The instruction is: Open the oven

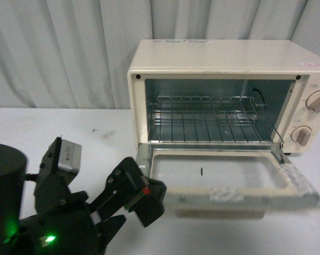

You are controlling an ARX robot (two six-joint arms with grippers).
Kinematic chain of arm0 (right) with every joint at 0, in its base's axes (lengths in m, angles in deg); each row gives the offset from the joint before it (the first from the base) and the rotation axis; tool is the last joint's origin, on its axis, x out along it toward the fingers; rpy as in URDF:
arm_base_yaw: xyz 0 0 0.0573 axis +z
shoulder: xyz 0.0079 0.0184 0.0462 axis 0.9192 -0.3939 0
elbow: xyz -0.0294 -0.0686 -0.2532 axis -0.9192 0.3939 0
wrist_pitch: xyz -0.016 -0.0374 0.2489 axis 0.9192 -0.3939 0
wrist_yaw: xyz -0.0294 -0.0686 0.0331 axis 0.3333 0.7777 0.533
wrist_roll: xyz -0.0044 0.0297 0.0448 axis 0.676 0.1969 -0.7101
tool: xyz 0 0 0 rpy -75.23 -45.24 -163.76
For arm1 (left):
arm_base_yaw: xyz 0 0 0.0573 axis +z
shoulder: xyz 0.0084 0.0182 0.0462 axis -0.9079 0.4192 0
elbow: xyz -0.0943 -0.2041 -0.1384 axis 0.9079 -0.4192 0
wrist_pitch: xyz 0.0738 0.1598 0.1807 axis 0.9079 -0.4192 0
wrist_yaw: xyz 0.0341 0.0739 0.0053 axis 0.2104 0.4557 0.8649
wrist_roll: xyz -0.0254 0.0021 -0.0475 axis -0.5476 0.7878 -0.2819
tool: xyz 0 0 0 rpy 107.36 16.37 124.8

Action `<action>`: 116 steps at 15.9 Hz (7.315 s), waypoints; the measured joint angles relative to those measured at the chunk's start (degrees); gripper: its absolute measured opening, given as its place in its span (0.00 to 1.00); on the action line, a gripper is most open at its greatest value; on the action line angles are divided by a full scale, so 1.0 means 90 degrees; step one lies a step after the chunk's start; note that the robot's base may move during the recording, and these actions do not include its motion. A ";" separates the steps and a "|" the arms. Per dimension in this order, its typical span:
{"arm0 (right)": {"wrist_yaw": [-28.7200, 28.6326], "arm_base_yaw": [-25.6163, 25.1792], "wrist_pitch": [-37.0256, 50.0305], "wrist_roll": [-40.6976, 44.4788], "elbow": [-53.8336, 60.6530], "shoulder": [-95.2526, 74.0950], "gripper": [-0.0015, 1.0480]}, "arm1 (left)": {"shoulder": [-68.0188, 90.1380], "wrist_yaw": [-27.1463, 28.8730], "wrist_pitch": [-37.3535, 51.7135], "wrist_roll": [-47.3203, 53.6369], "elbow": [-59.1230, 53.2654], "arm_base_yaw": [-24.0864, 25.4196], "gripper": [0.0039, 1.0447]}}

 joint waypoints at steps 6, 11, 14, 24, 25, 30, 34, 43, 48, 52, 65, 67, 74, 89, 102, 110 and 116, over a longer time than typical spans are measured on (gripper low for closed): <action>0.0000 0.0000 0.0000 0.0000 0.0000 0.0000 0.94 | -0.0894 -0.0478 -0.0869 0.0811 -0.0296 0.0520 0.94; 0.0000 0.0000 0.0000 0.0000 0.0000 0.0000 0.94 | -0.2861 -0.0556 -0.2433 0.2198 -0.0478 0.1158 0.94; 0.0000 0.0000 0.0000 0.0000 0.0000 0.0000 0.94 | -0.3745 0.0117 -0.2756 0.2713 -0.0435 0.0772 0.94; 0.0000 0.0000 0.0000 0.0000 0.0000 0.0000 0.94 | -0.6426 0.2013 -0.1120 0.5977 -0.2220 0.1836 0.01; 0.0000 0.0000 0.0000 0.0000 0.0000 0.0000 0.94 | -0.6793 0.1858 -0.1491 0.5977 -0.2314 0.1999 0.01; 0.0000 0.0000 0.0002 0.0000 0.0000 0.0000 0.94 | -0.8524 0.0816 -0.3033 0.5977 -0.2395 0.3077 0.01; 0.0000 0.0000 0.0000 0.0000 0.0000 0.0000 0.94 | -0.9481 0.0729 -0.3932 0.5977 -0.2397 0.3089 0.01; 0.0000 0.0000 0.0000 0.0000 0.0000 0.0000 0.94 | -1.0741 0.0733 -0.5270 0.5977 -0.2395 0.3089 0.01; 0.0002 0.0000 0.0002 0.0000 0.0000 0.0000 0.94 | -1.1672 0.0724 -0.6222 0.5979 -0.2395 0.3094 0.01; 0.0000 0.0000 -0.0002 0.0000 0.0000 0.0000 0.94 | -1.1672 0.0729 -0.6198 0.5979 -0.2395 0.3094 0.01; 0.0000 0.0000 0.0000 0.0000 0.0000 0.0000 0.94 | -1.1672 0.0729 -0.6195 0.5982 -0.2395 0.3094 0.94; 0.0000 0.0000 0.0000 0.0000 0.0000 0.0000 0.94 | -1.1672 0.0729 -0.6195 0.5982 -0.2395 0.3094 0.94; 0.0000 0.0000 0.0000 0.0000 0.0000 0.0000 0.94 | -1.1672 0.0731 -0.6195 0.5982 -0.2395 0.3094 0.94; 0.0000 0.0000 0.0002 0.0000 0.0000 0.0000 0.94 | -1.1672 0.0731 -0.6195 0.5982 -0.2395 0.3094 0.94; 0.0000 0.0000 0.0002 0.0000 0.0000 0.0000 0.94 | -1.1672 0.0729 -0.6195 0.5982 -0.2395 0.3094 0.94; 0.0000 0.0000 0.0000 0.0000 0.0000 0.0000 0.94 | -1.1672 0.0729 -0.6195 0.5982 -0.2395 0.3094 0.94; 0.0000 0.0000 0.0000 0.0000 0.0000 0.0000 0.94 | -1.1672 0.0729 -0.6195 0.5979 -0.2395 0.3094 0.94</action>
